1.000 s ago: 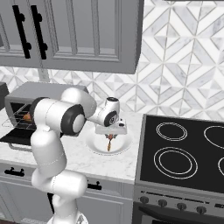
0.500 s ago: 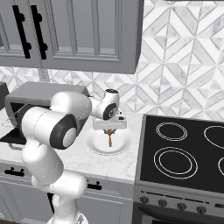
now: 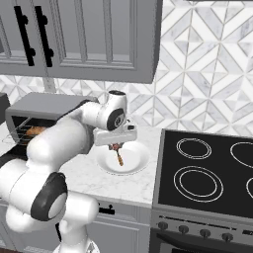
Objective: Pick up the kebab skewer and baguette bread, and place them inside the toaster oven. Close the toaster oven door and start by setting the timer.
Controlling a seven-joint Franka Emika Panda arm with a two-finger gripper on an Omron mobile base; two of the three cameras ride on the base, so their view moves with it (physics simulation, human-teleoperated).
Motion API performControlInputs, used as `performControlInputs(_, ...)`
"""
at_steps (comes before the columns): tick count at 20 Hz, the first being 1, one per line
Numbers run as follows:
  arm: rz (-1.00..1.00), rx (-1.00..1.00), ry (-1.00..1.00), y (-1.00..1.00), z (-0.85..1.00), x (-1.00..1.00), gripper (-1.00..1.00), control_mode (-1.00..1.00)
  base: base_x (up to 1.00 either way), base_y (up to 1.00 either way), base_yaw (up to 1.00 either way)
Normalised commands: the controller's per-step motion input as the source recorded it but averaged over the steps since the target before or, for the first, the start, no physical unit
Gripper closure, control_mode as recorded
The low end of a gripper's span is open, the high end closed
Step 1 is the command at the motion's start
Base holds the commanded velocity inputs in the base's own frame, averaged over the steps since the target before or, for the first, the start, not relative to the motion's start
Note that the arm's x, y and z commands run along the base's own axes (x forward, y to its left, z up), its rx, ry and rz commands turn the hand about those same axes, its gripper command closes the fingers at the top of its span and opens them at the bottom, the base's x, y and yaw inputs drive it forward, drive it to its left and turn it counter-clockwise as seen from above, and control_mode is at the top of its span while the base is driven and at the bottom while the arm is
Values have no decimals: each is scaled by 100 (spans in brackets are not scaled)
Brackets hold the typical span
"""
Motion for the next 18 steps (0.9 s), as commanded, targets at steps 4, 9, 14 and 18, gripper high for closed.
performControlInputs(4,29,0,-5,48,61,-63,100,-100,0,0,0)
performControlInputs(9,29,-1,-6,78,58,-72,100,-100,0,0,0)
performControlInputs(14,31,-2,-4,96,52,-44,100,-100,0,0,0)
performControlInputs(18,34,-8,0,100,44,-24,100,-100,0,0,0)
